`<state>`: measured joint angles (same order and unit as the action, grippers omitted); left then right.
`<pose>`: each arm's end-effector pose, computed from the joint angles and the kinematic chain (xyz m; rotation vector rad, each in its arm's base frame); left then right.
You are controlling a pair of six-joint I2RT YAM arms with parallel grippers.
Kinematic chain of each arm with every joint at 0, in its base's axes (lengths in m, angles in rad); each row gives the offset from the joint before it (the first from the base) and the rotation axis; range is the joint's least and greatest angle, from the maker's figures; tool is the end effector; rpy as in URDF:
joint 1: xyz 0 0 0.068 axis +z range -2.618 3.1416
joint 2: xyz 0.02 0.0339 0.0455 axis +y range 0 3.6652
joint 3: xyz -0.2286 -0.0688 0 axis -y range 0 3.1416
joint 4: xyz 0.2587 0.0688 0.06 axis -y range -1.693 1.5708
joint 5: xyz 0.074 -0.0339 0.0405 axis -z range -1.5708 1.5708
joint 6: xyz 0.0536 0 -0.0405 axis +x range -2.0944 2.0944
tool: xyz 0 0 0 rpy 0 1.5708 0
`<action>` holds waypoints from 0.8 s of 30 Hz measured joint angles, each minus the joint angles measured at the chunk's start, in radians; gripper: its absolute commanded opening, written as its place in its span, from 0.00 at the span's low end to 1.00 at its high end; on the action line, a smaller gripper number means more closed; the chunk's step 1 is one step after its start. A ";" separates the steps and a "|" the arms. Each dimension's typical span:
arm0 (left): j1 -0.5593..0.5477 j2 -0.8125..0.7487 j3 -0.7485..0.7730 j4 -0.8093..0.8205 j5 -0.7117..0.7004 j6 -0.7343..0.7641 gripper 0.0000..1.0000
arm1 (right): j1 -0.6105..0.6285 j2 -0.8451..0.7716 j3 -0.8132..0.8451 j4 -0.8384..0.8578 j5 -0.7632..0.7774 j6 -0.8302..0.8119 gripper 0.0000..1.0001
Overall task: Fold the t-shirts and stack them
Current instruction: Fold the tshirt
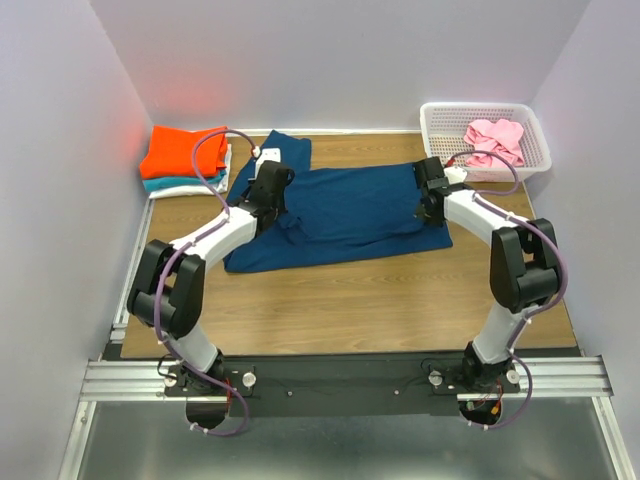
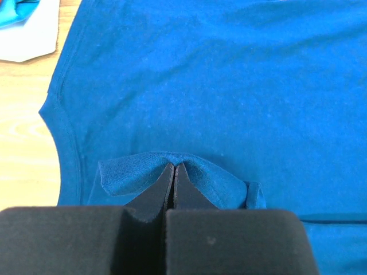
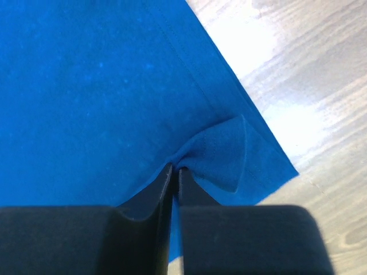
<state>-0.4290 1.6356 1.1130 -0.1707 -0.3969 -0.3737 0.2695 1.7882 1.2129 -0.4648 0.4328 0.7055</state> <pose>0.3577 -0.1408 0.1856 -0.1461 2.1963 0.0039 0.3733 0.0798 0.1405 0.6791 2.3826 -0.1655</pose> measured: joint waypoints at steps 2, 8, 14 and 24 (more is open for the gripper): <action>0.009 0.027 0.015 0.003 0.008 0.006 0.02 | -0.003 0.019 0.015 0.000 0.000 -0.002 0.34; 0.056 0.101 0.066 0.003 0.035 0.004 0.88 | -0.017 0.078 0.069 -0.001 0.015 0.000 0.64; 0.081 0.141 0.143 -0.002 0.059 -0.020 0.98 | -0.032 0.089 0.116 0.002 0.023 -0.021 1.00; 0.082 -0.073 -0.091 0.042 0.144 -0.112 0.98 | -0.034 -0.089 0.008 0.018 -0.169 -0.114 1.00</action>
<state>-0.3470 1.5623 1.0222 -0.1284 -0.2527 -0.4854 0.2356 1.6989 1.2205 -0.4469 0.2638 0.5919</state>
